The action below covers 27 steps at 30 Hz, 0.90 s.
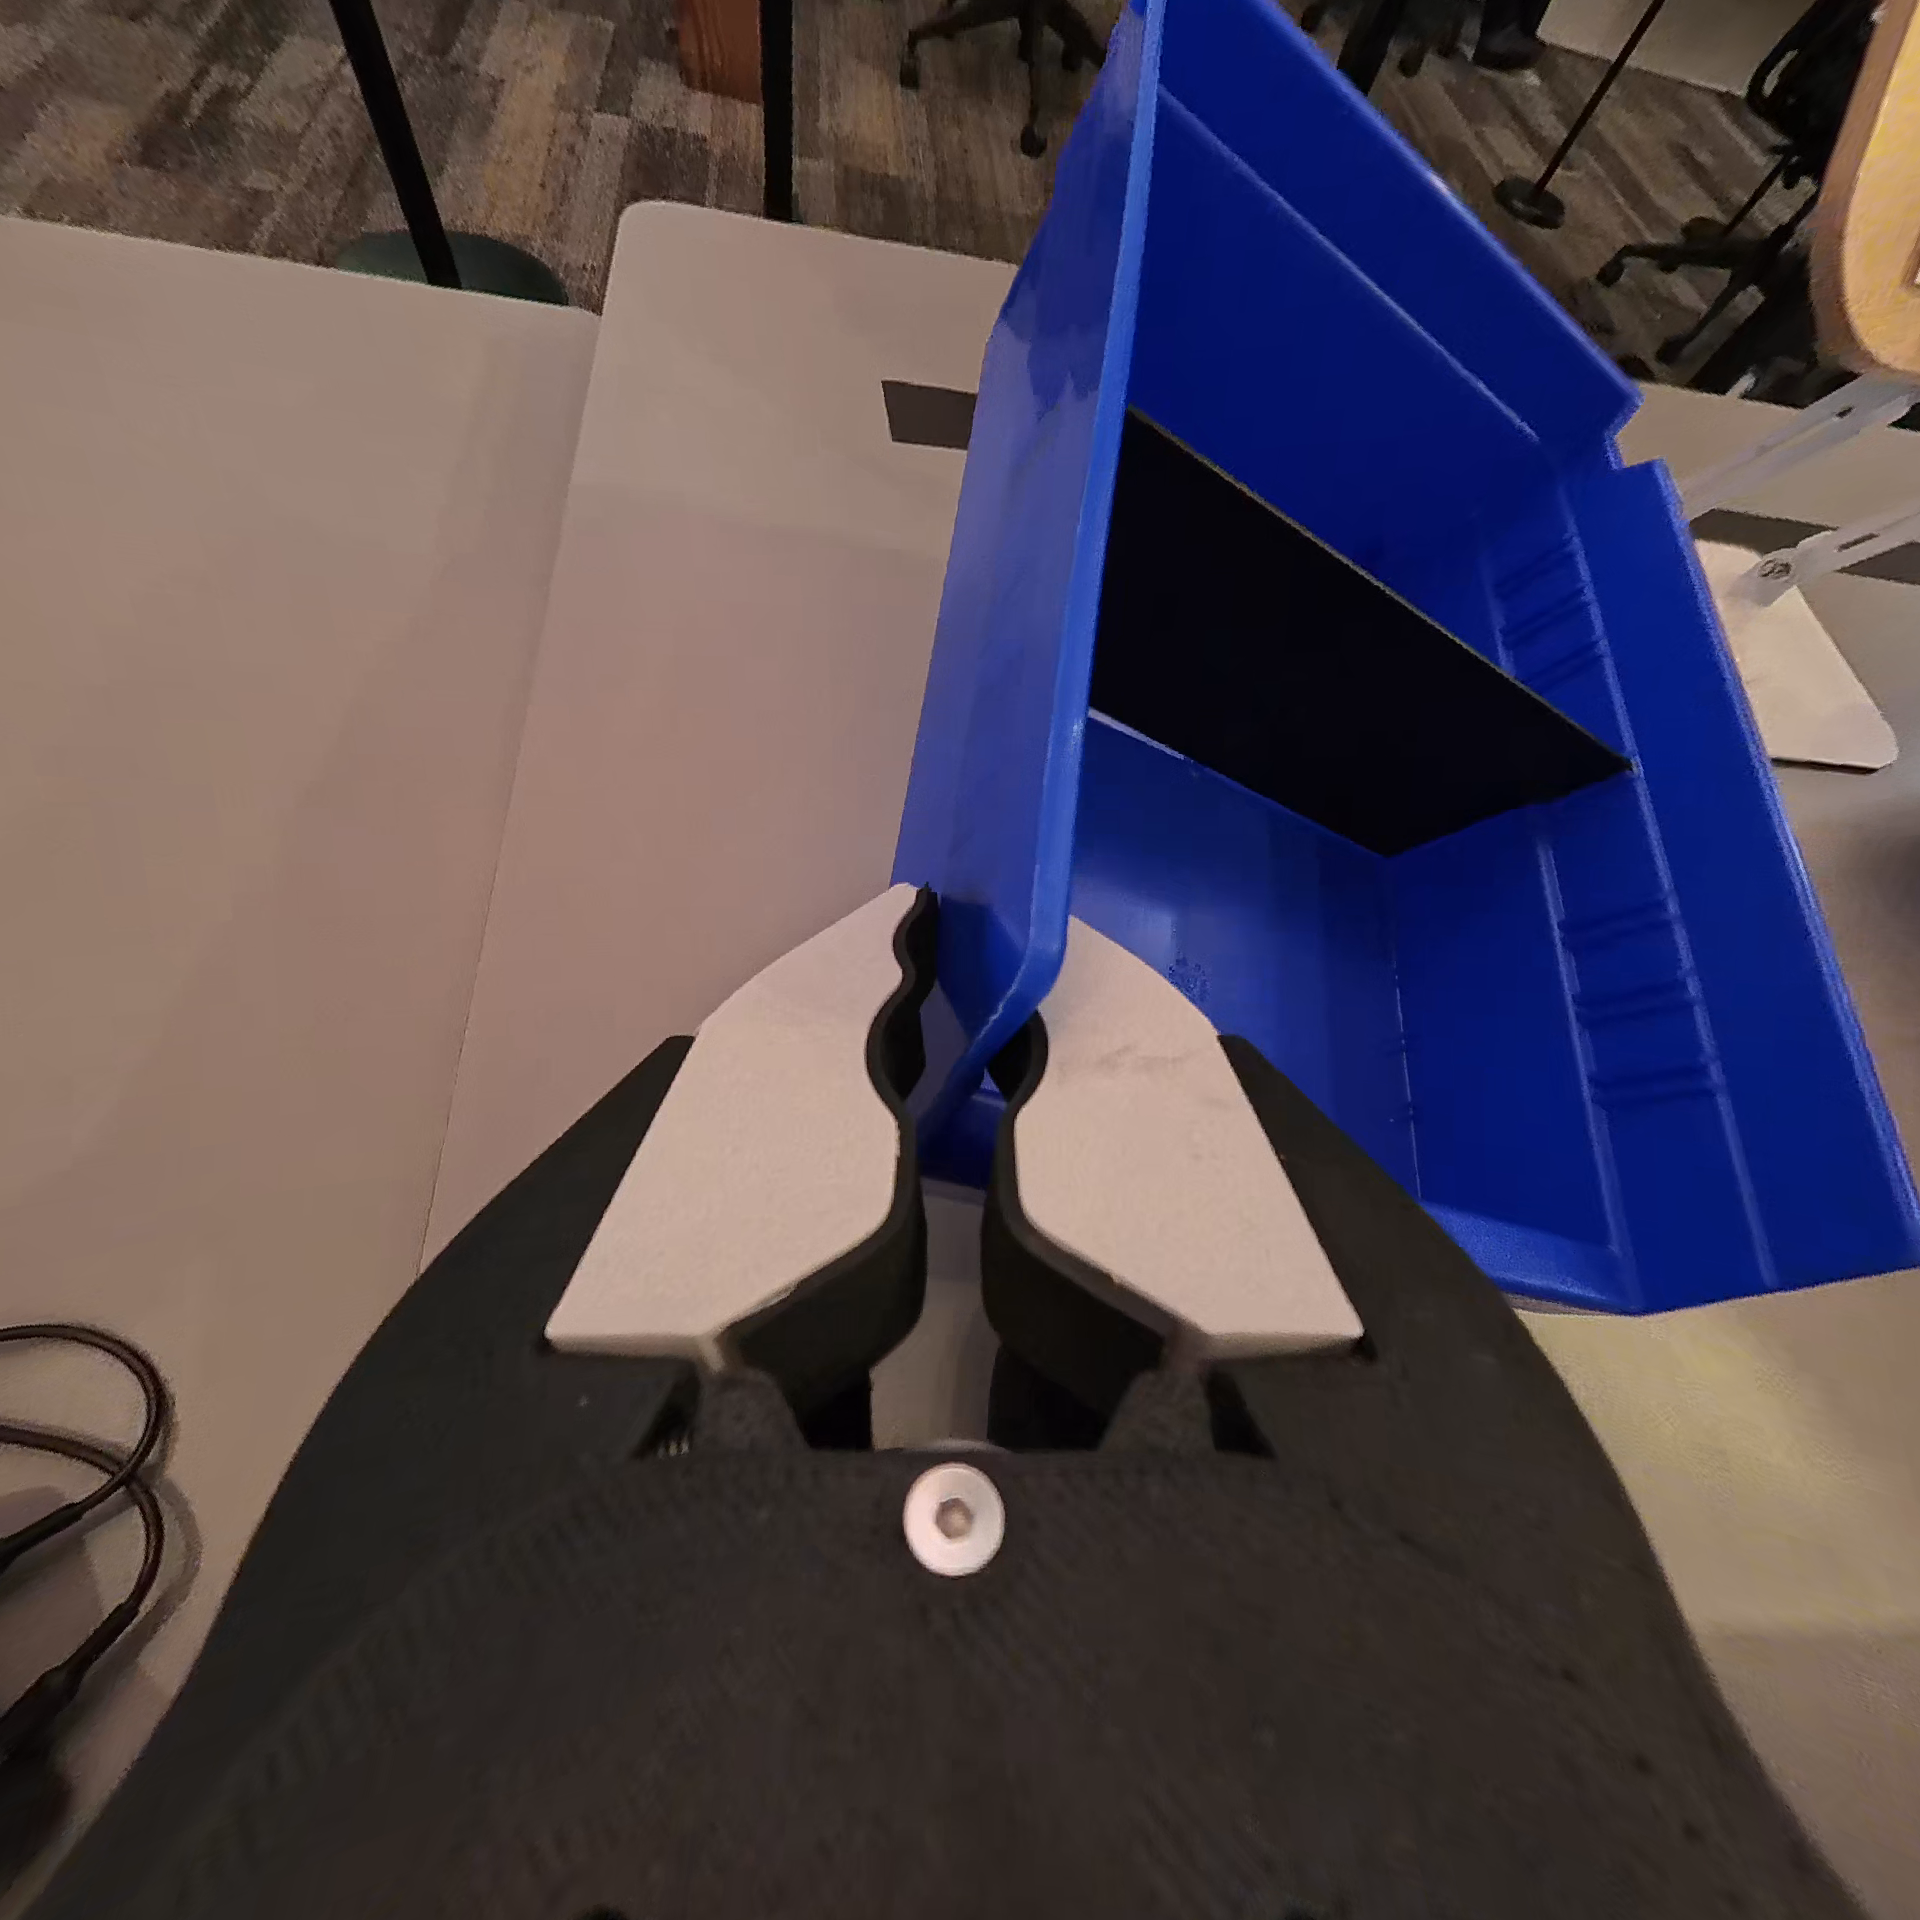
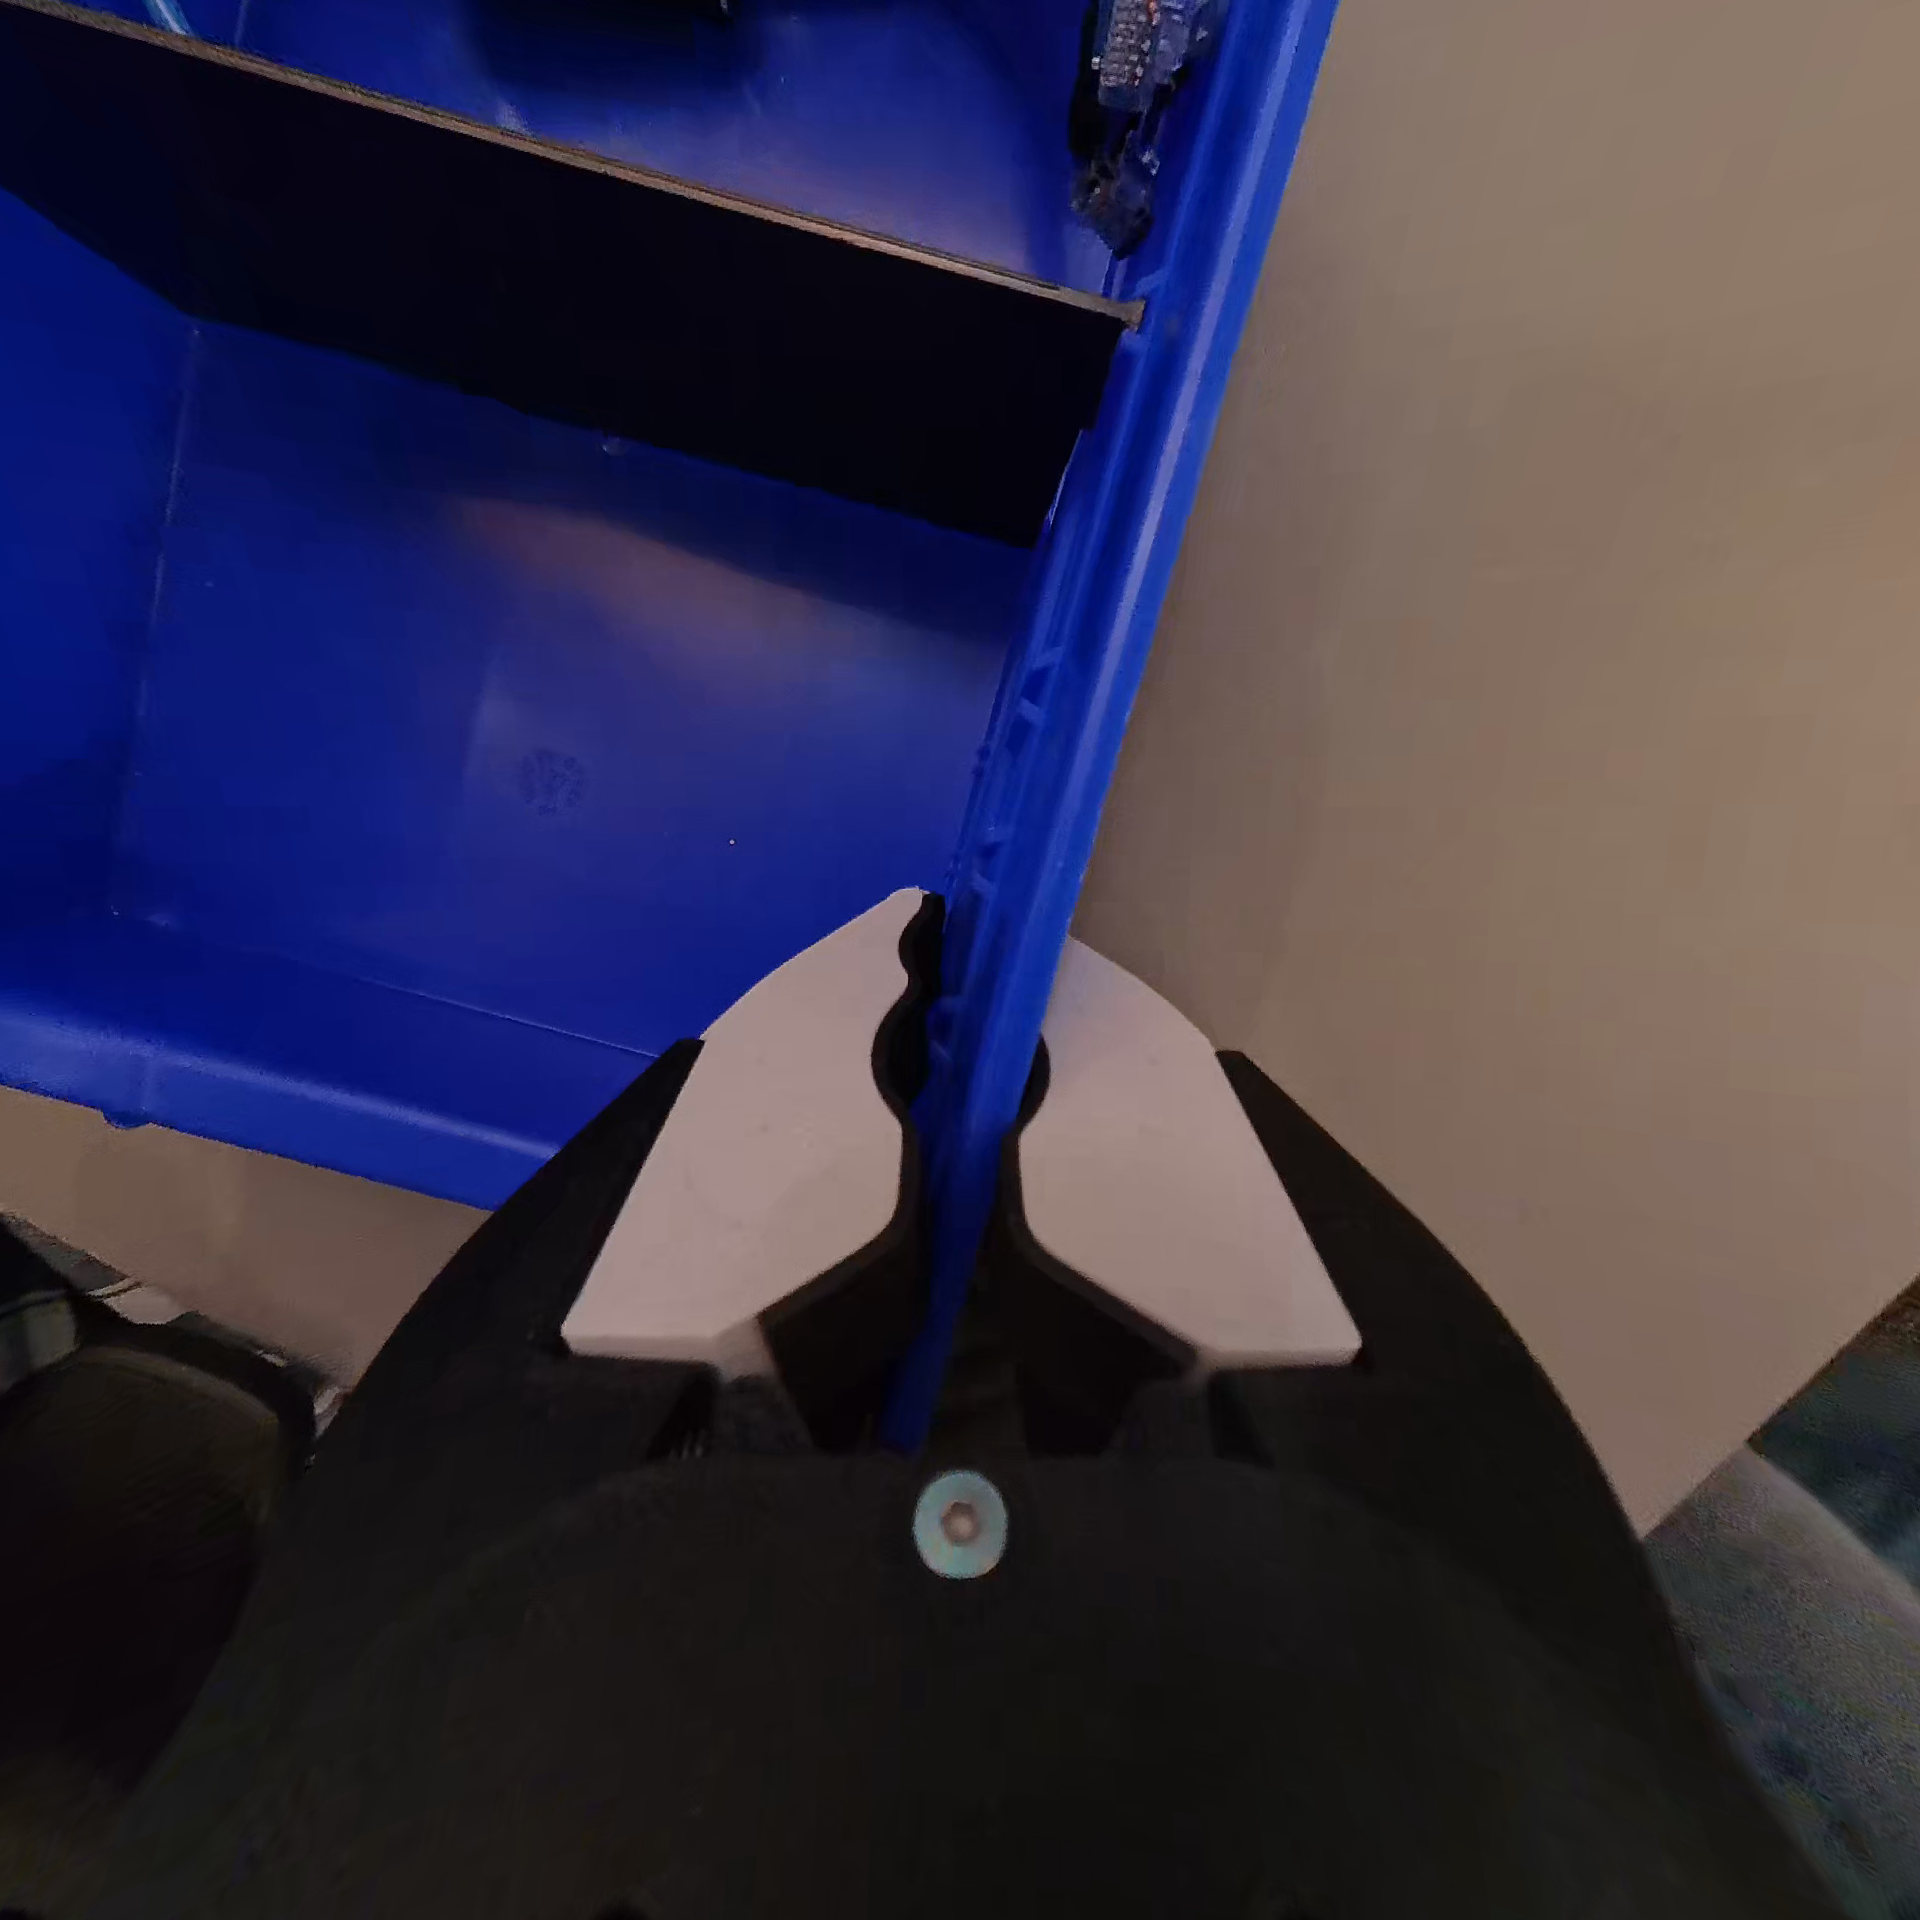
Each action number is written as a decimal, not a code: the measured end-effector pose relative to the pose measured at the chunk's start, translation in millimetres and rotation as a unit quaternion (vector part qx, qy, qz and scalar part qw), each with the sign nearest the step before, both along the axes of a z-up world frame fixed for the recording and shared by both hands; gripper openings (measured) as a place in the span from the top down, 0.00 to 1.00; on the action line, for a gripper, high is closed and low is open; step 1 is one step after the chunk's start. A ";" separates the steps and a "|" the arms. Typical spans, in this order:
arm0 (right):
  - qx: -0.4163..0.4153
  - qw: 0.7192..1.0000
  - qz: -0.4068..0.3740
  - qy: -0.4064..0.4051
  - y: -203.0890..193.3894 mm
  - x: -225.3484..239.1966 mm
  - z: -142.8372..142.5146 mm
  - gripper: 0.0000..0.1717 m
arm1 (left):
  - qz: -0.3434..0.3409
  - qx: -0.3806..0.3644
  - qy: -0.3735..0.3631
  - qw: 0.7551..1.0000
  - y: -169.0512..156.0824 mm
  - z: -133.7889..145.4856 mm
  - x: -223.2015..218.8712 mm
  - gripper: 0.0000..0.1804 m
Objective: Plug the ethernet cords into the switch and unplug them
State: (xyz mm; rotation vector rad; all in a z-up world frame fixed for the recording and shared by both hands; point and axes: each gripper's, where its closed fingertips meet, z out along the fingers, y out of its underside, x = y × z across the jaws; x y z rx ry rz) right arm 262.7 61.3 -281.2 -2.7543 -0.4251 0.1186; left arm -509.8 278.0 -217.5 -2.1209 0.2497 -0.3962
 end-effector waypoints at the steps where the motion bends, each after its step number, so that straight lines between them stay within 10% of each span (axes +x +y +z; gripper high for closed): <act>1: 0.001 1.000 0.002 0.001 -1.7 -3.6 -0.3 0.95 | 0.000 0.004 -0.003 1.000 -0.9 2.4 -0.4 0.96; 27: 0.026 0.994 0.102 0.020 9.0 -125.9 -15.6 0.96 | 0.035 0.041 -0.043 0.998 -64.5 14.3 -50.5 0.96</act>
